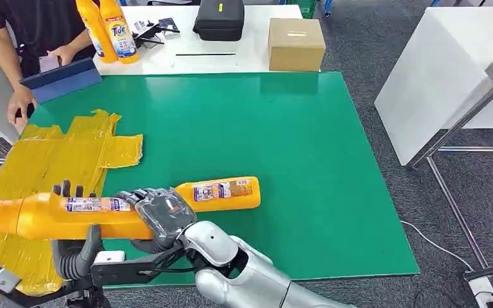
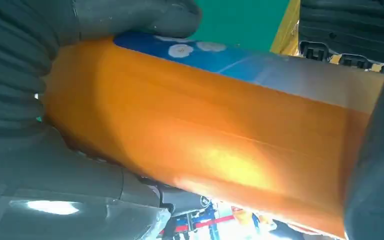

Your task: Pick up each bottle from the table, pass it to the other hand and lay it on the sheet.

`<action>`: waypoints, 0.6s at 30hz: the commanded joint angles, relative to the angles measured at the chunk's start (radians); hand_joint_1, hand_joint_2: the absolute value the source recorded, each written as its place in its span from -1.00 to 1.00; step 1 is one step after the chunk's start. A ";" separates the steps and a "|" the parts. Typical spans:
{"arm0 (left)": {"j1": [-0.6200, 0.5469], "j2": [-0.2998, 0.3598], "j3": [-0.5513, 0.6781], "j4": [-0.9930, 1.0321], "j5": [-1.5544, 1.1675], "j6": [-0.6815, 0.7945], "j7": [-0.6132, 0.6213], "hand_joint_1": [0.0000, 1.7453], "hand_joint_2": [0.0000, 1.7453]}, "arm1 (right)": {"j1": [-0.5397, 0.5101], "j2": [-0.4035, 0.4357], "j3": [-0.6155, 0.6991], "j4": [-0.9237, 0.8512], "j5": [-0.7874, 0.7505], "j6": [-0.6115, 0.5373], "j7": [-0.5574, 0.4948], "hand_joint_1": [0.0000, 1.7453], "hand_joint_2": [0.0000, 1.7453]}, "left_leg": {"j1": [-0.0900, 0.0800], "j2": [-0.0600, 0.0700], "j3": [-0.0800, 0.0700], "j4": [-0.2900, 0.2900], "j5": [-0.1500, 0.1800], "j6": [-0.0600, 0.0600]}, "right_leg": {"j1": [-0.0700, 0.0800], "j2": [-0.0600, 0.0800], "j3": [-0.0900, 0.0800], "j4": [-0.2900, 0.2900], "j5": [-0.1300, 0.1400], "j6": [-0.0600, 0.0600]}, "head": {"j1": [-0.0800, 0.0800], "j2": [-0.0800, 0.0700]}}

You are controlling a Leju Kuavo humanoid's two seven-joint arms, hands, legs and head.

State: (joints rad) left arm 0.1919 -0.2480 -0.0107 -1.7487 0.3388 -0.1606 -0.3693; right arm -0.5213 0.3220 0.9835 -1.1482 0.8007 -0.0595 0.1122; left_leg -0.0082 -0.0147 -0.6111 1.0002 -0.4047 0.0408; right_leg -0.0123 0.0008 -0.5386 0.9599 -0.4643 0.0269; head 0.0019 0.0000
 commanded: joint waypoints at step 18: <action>-0.038 0.023 -0.035 -0.046 0.066 -0.070 0.032 1.00 1.00 | 0.047 -0.053 0.110 -0.006 0.003 0.039 -0.012 0.96 1.00 | 0.001 -0.002 0.004 -0.001 0.000 -0.003 | 0.001 -0.004 0.006 -0.002 -0.001 -0.002 | 0.000 0.000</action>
State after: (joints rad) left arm 0.2144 -0.2464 -0.0126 -1.7796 0.3956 -0.2087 -0.3533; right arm -0.5073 0.3181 0.9903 -1.1696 0.7927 -0.0538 0.1122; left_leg -0.0082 -0.0144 -0.6110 1.0002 -0.4047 0.0407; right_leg -0.0123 0.0008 -0.5388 0.9599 -0.4644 0.0269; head 0.0015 0.0000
